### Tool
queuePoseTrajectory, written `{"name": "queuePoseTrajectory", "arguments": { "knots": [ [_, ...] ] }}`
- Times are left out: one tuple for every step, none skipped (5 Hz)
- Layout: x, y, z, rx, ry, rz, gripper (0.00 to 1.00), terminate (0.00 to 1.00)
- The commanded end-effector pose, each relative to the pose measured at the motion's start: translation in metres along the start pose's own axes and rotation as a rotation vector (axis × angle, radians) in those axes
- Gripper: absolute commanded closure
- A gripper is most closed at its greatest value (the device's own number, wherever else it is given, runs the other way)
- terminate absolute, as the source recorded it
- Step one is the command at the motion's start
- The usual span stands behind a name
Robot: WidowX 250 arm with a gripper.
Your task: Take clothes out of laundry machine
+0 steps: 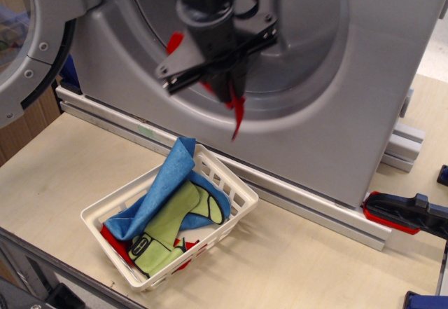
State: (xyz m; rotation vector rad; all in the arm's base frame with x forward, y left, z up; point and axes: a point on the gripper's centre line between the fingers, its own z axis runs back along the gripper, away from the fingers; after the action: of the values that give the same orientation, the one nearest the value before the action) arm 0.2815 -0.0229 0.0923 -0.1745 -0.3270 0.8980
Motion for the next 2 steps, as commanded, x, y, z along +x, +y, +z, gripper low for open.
{"name": "queuePoseTrajectory", "arguments": {
  "knots": [
    [-0.037,0.031,-0.013,0.116,0.088,0.070,1.00,0.00],
    [-0.037,0.047,-0.046,0.186,0.129,0.063,1.00,0.00]
  ]
}}
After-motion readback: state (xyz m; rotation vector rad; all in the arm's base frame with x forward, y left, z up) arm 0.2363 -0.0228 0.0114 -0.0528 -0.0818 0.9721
